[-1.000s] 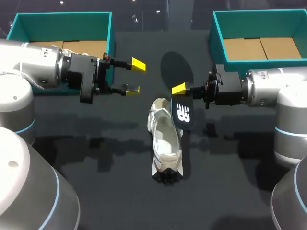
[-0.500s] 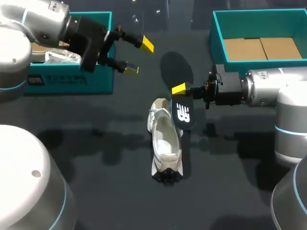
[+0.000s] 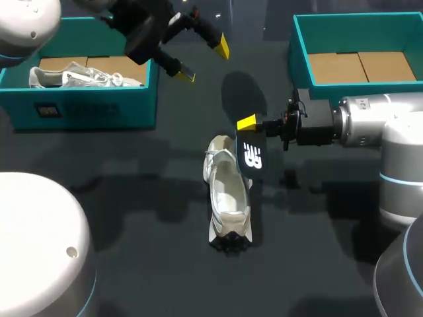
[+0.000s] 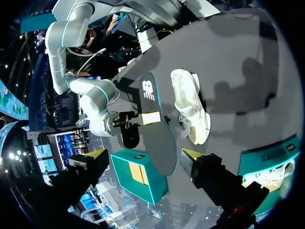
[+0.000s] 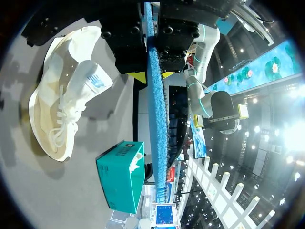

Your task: Take the shoe out of the shoebox, open the shoe tongue, remove and reinsert the insole, then place the shoe into the shoebox

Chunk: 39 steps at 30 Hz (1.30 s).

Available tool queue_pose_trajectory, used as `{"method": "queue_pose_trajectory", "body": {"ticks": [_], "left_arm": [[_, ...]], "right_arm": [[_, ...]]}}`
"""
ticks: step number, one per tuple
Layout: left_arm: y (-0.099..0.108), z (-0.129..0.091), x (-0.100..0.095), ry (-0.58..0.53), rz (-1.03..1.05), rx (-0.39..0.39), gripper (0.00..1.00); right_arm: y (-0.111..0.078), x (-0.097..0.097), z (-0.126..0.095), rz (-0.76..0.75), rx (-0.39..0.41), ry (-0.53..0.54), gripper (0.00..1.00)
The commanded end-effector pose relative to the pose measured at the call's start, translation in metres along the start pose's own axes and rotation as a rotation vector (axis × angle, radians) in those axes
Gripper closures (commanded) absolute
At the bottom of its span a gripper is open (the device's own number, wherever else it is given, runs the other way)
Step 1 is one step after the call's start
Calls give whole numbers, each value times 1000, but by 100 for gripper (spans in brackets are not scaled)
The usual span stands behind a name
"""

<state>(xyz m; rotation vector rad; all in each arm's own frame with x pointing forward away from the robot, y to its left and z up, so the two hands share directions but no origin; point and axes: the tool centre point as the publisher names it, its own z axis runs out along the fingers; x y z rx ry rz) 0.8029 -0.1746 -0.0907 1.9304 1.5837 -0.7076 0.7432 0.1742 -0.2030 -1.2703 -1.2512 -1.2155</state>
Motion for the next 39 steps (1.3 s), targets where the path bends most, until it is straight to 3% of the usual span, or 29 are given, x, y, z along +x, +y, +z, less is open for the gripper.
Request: {"method": "queue_pose_trajectory", "body": {"ticks": [1,7,12,19,25,39], "left_arm": [[2,1,-7,45,22,8,0],[9,4,-36,178,69,30,0],[15,10,-46,329,22,70,0],[17,11,-62,486,41,50,0],[21,16,-71,594,17,82,0],[22,24,-76,723,-45,41,0]], "right_arm": [[0,0,2,1,-1,-2,100],[0,0,2,1,-1,-2,100],[0,0,2,1,-1,-2,100],[0,0,2,1,-1,-2,100],[0,0,2,1,-1,-2,100],[0,0,2,1,-1,-2,100]]}}
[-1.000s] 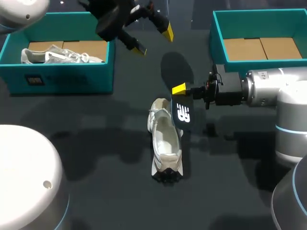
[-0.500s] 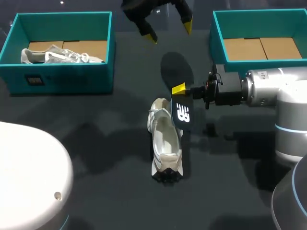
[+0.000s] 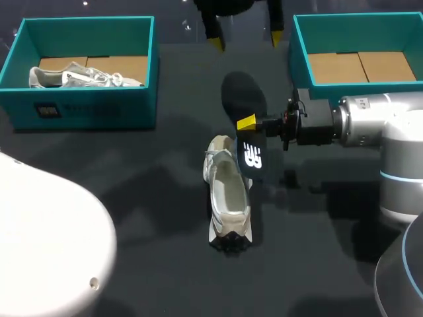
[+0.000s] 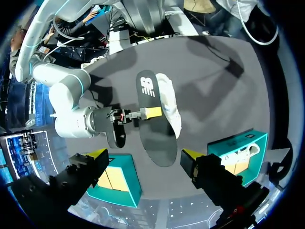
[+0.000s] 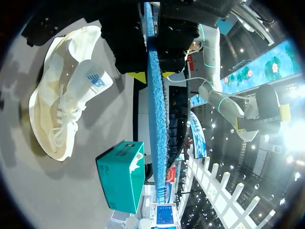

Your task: Take the shoe out of the shoebox, open the shoe tongue, remove and reinsert the insole, then place the shoe into the shoebox

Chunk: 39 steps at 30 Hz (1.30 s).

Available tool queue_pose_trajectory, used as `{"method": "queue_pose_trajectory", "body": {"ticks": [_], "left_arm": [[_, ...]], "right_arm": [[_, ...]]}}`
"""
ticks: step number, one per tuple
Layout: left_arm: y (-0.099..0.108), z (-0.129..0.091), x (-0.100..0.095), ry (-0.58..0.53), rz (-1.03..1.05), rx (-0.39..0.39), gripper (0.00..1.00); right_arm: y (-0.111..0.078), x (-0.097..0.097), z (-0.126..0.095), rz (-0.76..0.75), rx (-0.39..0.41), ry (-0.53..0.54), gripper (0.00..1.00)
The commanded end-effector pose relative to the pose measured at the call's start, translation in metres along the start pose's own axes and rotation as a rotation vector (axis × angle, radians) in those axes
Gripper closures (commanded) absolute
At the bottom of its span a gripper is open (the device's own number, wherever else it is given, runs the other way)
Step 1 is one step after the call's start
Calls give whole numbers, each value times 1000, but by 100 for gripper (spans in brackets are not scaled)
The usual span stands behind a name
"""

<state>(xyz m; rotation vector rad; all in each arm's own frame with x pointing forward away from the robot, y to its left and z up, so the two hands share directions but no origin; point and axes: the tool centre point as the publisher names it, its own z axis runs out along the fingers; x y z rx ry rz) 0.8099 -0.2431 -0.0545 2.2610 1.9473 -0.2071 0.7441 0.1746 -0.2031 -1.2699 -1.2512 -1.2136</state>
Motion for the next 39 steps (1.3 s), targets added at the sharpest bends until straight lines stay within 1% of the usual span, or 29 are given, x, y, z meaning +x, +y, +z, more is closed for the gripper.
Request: {"method": "queue_pose_trajectory", "body": {"ticks": [1,17,21,26,29,32,34,37,39], "left_arm": [[1,1,-5,165,-12,-6,0],[-5,9,-12,182,-35,2,0],[-6,12,-8,174,-61,8,0],[-4,13,2,139,-107,2,0],[-5,15,11,92,-138,7,0],[-9,16,22,16,-154,13,0],[-12,17,31,-34,-168,2,0],[-14,21,46,-130,-166,0,0],[-16,23,53,-212,-140,25,0]], "right_arm": [[-1,0,1,0,-2,-2,100],[-1,0,1,0,-2,-2,100],[-1,0,1,0,-2,-2,100],[-1,0,1,0,-2,-2,100],[-1,0,1,0,-2,-2,100],[-1,0,1,0,-2,-2,100],[-1,0,1,0,-2,-2,100],[-1,0,1,0,-2,-2,100],[-1,0,1,0,-2,-2,100]]}}
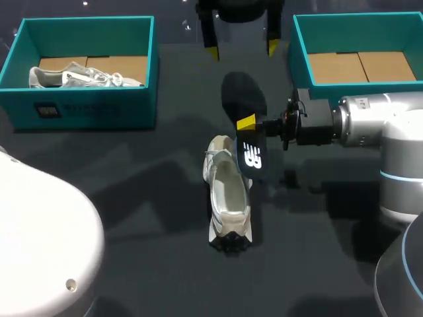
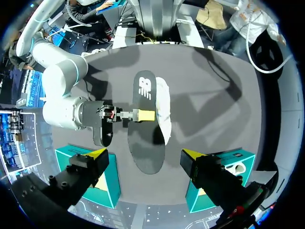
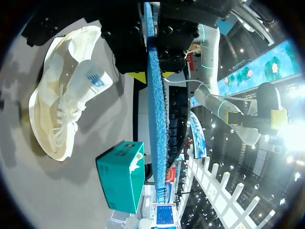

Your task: Take the shoe out of the shoebox, open the shoe tongue, remove and reinsert the insole, then place the shoe into the shoebox

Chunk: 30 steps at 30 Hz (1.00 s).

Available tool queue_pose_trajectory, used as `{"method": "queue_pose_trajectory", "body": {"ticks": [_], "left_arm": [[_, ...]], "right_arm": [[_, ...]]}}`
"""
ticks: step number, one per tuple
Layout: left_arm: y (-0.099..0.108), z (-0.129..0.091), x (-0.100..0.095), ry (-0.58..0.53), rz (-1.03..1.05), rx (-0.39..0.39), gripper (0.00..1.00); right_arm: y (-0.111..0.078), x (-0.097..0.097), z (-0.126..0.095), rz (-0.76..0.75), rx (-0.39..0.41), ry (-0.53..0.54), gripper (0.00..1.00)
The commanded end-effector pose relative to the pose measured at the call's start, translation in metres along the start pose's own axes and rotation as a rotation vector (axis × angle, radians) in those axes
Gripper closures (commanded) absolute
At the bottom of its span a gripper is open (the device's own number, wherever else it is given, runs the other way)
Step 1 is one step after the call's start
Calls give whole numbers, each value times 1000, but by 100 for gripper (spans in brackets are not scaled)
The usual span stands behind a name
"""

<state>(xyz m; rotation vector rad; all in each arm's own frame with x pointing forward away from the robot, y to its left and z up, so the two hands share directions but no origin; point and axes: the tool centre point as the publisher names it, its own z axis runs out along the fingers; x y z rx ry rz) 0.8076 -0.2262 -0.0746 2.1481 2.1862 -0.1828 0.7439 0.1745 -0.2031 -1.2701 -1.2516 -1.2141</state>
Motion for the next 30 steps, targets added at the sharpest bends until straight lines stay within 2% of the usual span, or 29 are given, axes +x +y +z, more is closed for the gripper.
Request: {"method": "queue_pose_trajectory", "body": {"ticks": [1,22,30], "left_arm": [[-6,11,37,-304,41,17,0],[-25,36,75,-624,153,-102,0],[-22,47,93,-758,141,-101,0]], "right_arm": [[-1,0,1,0,-2,-2,100],[-1,0,1,0,-2,-2,100],[-1,0,1,0,-2,-2,100]]}}
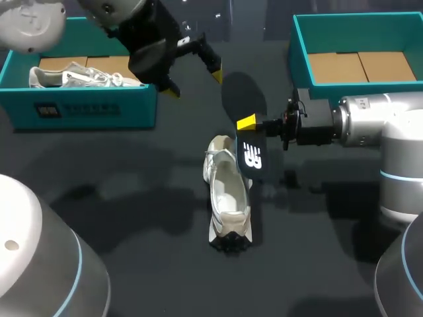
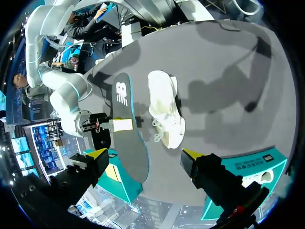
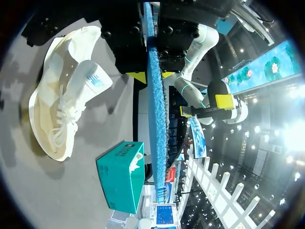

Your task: Take the shoe out of the shoebox, open the shoe tongue, remove and reinsert the insole, then place the shoe into the shoebox

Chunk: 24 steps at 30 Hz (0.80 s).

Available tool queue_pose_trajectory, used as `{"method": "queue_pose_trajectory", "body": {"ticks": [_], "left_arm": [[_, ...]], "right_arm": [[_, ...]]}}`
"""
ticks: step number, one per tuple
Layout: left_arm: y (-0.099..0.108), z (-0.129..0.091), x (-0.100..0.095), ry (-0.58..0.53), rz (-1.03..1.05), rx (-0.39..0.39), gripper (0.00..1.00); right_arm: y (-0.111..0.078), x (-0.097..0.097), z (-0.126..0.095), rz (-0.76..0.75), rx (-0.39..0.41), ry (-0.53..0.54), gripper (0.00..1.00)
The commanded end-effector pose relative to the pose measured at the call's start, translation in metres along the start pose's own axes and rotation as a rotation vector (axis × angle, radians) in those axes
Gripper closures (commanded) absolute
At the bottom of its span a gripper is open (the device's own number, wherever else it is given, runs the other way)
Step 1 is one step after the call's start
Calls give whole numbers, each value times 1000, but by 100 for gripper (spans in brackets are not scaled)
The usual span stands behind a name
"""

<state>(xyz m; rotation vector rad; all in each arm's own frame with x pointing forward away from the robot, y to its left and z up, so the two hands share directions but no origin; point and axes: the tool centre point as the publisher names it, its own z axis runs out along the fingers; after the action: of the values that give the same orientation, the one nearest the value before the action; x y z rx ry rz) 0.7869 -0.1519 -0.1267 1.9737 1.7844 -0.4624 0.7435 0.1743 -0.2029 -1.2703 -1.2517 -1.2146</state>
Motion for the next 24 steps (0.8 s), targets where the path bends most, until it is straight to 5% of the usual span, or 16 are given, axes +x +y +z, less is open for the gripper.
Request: {"method": "queue_pose_trajectory", "body": {"ticks": [1,24], "left_arm": [[-6,-1,15,-359,5,-30,0],[-11,8,26,-460,0,-39,0]], "right_arm": [[0,-1,2,1,-2,-1,100],[0,-1,2,1,-2,-1,100]]}}
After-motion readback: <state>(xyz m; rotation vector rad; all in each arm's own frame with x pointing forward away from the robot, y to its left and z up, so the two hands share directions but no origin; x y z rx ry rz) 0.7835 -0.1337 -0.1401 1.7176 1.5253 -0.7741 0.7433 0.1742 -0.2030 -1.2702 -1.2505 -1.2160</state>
